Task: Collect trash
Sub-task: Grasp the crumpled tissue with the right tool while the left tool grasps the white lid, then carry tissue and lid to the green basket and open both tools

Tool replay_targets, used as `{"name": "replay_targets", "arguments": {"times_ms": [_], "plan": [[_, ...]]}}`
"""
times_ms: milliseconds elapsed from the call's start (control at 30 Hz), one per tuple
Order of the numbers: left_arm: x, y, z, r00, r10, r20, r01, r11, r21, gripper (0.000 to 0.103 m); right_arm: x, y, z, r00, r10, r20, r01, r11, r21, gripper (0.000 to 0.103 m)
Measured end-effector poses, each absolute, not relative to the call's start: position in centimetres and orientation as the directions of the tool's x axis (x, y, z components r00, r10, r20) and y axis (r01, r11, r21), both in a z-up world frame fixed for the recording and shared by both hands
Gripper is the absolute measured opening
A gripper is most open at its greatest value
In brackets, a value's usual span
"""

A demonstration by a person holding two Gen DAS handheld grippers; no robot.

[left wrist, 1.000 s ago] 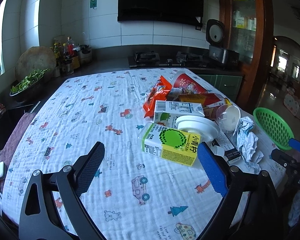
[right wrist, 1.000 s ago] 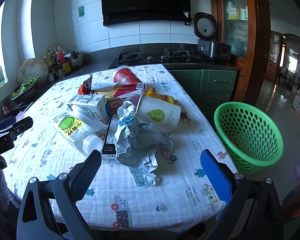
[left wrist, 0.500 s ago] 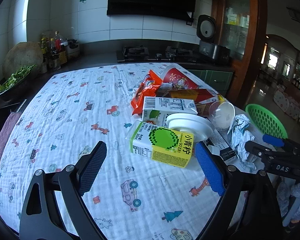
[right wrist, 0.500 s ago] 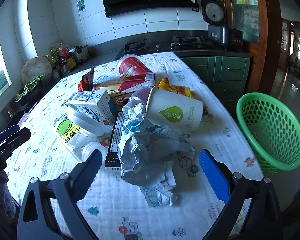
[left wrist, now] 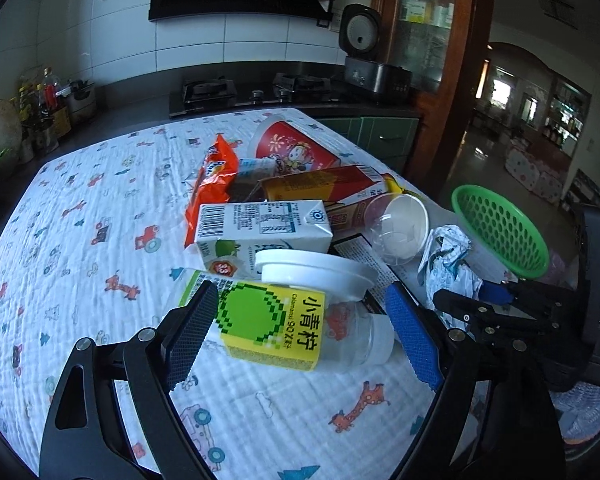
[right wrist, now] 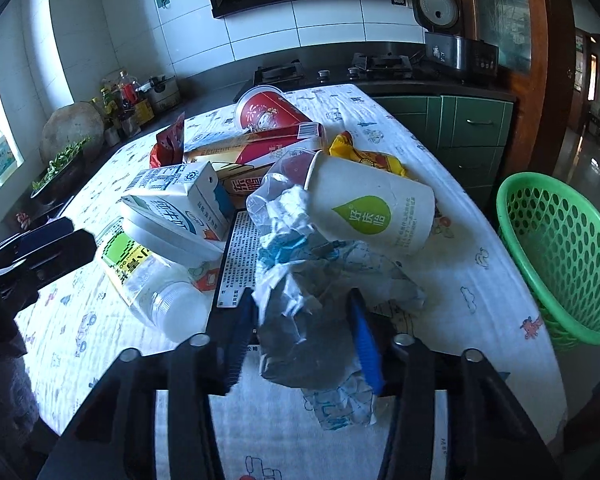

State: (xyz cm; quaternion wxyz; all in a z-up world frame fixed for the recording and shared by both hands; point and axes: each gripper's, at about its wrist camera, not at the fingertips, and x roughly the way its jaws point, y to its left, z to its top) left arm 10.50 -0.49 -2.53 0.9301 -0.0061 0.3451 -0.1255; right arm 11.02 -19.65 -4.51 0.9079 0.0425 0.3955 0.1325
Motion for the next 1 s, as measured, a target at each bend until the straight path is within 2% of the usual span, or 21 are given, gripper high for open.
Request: {"name": "replay_targets", "arguments": {"times_ms": [67,133,567,900,933,1000], "plan": [[11.3,-1.0,-2.9,0.713,-0.254,-0.653,0.247,0.963,-0.105,0.087,10.8,-19.8,-4.4,0.653,0.282,-0.703,-0.212,0.959,0.188,0.032],[12.1,-1.2,-3.4,0.697,-0.257,-0.670,0.255,0.961,-0.104,0.090,10.5,-20.0,-4.2,0.656,0.283,-0.700,-0.211,0.959,0.190,0.031],[15.6,-2.6,-5.6,0.640,-0.239,-0.730,0.277,0.958,-0.070,0.092,9.4,-22.2,-3.5,0.672,0.274,-0.688,-0.182,0.962,0.206,0.031],[15.5,-2.7,-5.3,0.649,-0.262,-0.714,0.277,0.956,-0.099,0.088,9.0,-23.4,-3.6,0.679,0.260,-0.686,-0.157,0.965,0.211,0.031],[15.4,-2.7,-5.1,0.652,-0.268,-0.709,0.280,0.954,-0.103,0.082,8.9,-23.5,-3.6,0.680,0.260,-0.685,-0.156,0.965,0.211,0.031],[14.9,-2.5,-4.8,0.656,-0.277,-0.702,0.281,0.953,-0.114,0.082,8.7,-23.8,-3.4,0.685,0.259,-0.681,-0.154,0.965,0.213,0.031]]}}
